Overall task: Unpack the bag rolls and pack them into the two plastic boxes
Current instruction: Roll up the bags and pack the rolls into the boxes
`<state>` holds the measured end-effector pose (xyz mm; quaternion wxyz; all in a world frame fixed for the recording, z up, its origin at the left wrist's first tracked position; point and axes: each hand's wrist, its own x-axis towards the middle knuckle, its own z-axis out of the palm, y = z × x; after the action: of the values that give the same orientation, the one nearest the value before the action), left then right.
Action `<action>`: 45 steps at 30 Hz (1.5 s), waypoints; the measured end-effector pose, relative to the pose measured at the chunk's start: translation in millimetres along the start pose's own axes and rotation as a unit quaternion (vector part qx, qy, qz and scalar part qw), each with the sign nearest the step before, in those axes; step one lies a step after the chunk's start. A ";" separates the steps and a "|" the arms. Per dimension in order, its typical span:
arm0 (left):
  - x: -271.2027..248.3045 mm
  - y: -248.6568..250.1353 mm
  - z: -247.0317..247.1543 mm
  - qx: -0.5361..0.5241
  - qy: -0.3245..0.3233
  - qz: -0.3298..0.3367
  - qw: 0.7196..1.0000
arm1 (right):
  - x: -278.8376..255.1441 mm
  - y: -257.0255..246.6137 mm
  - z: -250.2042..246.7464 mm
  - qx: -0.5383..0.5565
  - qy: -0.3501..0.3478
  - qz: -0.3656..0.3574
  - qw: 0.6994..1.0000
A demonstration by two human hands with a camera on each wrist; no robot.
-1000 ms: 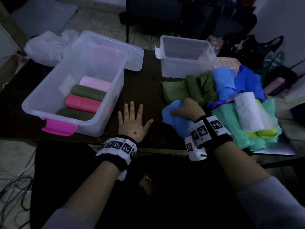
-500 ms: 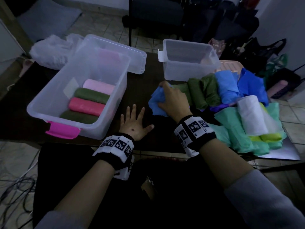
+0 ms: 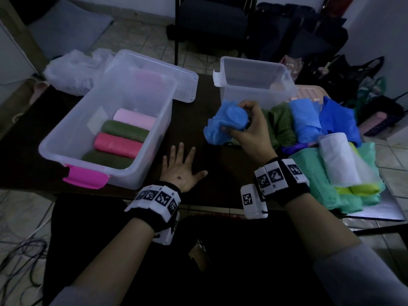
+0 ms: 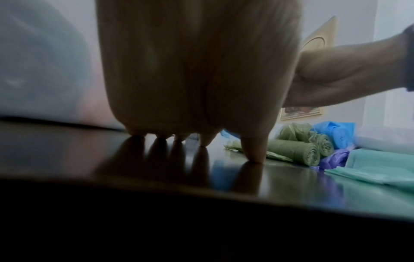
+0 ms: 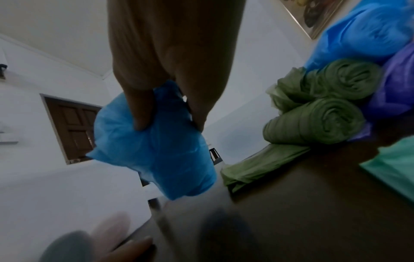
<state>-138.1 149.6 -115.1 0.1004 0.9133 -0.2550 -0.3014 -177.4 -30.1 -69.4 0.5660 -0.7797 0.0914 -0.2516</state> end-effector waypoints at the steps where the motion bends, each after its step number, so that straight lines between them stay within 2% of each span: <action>1: 0.1 0.1 0.2 0.001 0.000 0.000 1.000 | -1.0 0.1 -1.0 -0.015 -0.004 -0.008 1.000; 4: 0.3 -0.4 1.2 0.000 0.003 0.005 1.000 | -4.3 -2.8 -0.1 -0.110 -0.033 -0.036 0.993; 6: 0.5 -0.7 1.6 -0.001 0.003 0.005 1.000 | -6.0 -10.2 4.2 -0.229 -0.074 -0.048 0.969; 7: 0.5 -0.8 1.2 -0.001 0.001 0.003 1.000 | -6.9 -14.3 7.1 -0.310 -0.089 -0.061 0.945; 9: 1.3 -0.8 0.2 -0.003 -0.006 -0.002 1.000 | -9.3 -21.4 14.4 -0.467 -0.113 -0.085 0.873; 11: 1.5 -0.6 -2.0 -0.013 -0.006 -0.002 1.000 | -12.0 -20.5 23.9 -0.562 -0.142 -0.081 0.811; 12: 1.1 -0.5 -3.5 -0.021 -0.004 -0.001 1.000 | -13.9 -17.0 28.8 -0.579 -0.158 -0.068 0.797; 15: 2.6 -1.9 -8.8 -0.047 0.020 0.007 0.999 | -20.3 0.3 39.9 -0.571 -0.199 -0.011 0.797; 17: 2.7 -3.5 -13.2 -0.052 0.062 0.015 0.997 | -22.2 7.0 42.9 -0.547 -0.220 0.015 0.807; 20: 0.4 -3.9 -19.0 -0.068 0.149 -0.004 0.986 | -17.7 2.0 38.8 -0.468 -0.266 0.060 0.841; 22: -0.9 -0.9 -23.3 -0.128 0.175 -0.044 0.975 | -10.6 -8.1 29.5 -0.395 -0.264 0.088 0.876; 23: -1.0 1.1 -25.1 -0.158 0.168 -0.061 0.971 | -6.7 -11.2 23.2 -0.379 -0.259 0.094 0.883; 24: -0.9 3.2 -26.6 -0.193 0.147 -0.071 0.968 | -3.5 -13.5 16.8 -0.388 -0.263 0.098 0.878; 26: -0.8 10.7 -27.5 -0.270 0.069 -0.075 0.958 | -1.4 -14.5 6.8 -0.438 -0.300 0.122 0.838; 28: -0.3 19.6 -27.0 -0.349 -0.017 -0.085 0.933 | -5.4 -11.7 3.1 -0.489 -0.322 0.133 0.800; 31: 2.0 28.2 -26.9 -0.432 -0.078 -0.109 0.892 | -16.8 -6.7 5.4 -0.540 -0.320 0.103 0.771; 33: 3.9 28.9 -28.2 -0.452 -0.088 -0.121 0.879 | -21.9 -2.1 6.8 -0.524 -0.330 0.120 0.776; 37: 7.2 25.5 -32.8 -0.486 -0.101 -0.129 0.859 | -28.5 0.4 4.5 -0.457 -0.322 0.167 0.812; 39: 8.0 24.1 -38.0 -0.492 -0.131 -0.135 0.850 | -30.9 -4.9 2.8 -0.449 -0.316 0.128 0.826; 42: 8.8 25.2 -43.5 -0.522 -0.196 -0.132 0.819 | -34.1 -14.0 3.1 -0.468 -0.325 0.027 0.821; 43: 10.6 26.4 -43.8 -0.537 -0.190 -0.120 0.813 | -34.9 -15.7 3.7 -0.478 -0.330 0.005 0.814; 45: 15.8 28.7 -43.0 -0.558 -0.122 -0.096 0.815 | -39.1 -17.4 6.3 -0.503 -0.344 -0.027 0.792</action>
<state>-112.9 118.2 -79.0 0.5317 0.6759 0.0356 -0.5091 -210.2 -2.2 -66.0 0.0813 -0.9915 -0.0168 0.1001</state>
